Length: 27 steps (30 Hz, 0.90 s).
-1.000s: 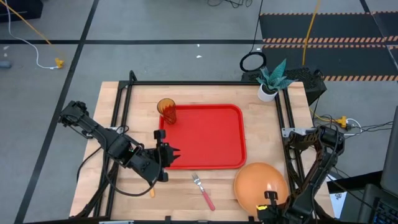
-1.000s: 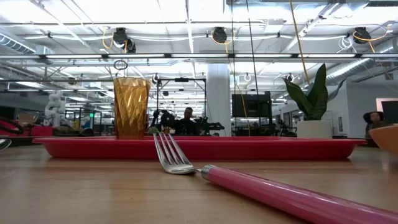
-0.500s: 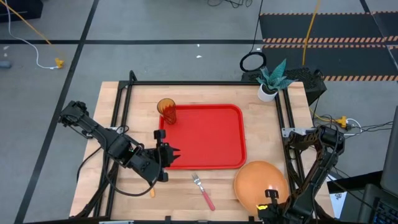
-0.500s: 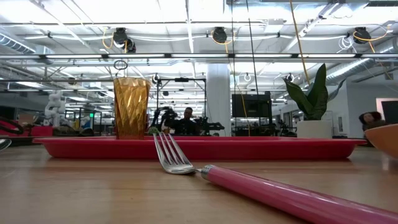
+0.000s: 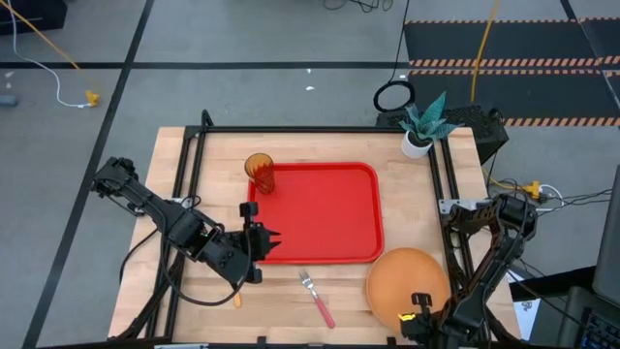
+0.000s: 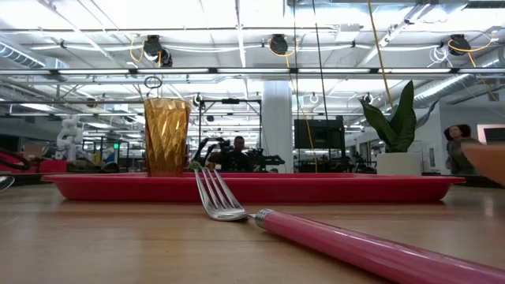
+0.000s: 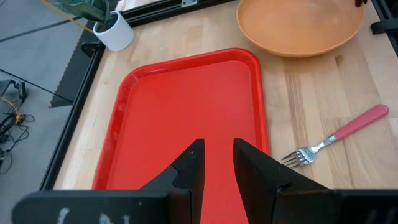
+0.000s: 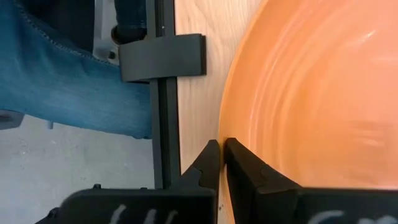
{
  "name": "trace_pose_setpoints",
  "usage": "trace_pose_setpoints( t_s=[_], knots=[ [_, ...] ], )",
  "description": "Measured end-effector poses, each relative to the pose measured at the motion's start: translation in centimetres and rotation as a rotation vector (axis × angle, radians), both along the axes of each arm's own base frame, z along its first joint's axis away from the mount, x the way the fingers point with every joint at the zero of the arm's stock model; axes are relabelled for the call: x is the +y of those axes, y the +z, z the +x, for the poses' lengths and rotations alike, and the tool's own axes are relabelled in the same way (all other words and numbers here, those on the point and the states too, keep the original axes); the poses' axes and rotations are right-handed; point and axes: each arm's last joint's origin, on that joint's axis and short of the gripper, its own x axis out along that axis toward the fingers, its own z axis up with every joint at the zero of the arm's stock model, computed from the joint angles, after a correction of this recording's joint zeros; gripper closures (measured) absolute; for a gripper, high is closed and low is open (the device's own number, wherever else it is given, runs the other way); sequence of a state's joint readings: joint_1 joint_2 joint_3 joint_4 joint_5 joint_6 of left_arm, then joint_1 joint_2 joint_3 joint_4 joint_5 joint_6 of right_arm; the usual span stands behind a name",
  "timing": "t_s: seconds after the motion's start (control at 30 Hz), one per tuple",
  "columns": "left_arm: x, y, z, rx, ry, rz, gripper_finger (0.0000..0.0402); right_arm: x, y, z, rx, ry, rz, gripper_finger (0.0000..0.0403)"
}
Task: Pick and place plate/cup/fork/spoon on tray
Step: Put the orange plate on the red tray to the bottom right of the brown cup
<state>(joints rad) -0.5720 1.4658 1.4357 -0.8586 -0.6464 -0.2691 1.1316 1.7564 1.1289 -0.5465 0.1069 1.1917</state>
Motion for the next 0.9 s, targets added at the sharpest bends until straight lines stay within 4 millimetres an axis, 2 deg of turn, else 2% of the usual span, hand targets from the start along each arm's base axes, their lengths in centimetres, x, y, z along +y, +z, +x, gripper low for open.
trace_pose_setpoints(
  t_s=[0.2, 0.57, 0.9],
  knots=[
    [0.00, 0.00, 0.00, 0.000, 0.000, 0.000, 0.0314, -0.22, -0.34, -0.10, 0.003, -0.001, -0.009, 0.0392],
    [0.00, 0.00, 0.00, 0.000, 0.000, 0.000, 0.0314, -0.39, -0.58, 0.08, -0.051, -0.048, -0.041, 0.0305],
    [0.00, 0.00, 0.00, -0.001, 0.004, -0.005, 0.0314, -0.18, -0.52, 0.15, -0.061, -0.041, -0.022, 0.0298]
  ],
)
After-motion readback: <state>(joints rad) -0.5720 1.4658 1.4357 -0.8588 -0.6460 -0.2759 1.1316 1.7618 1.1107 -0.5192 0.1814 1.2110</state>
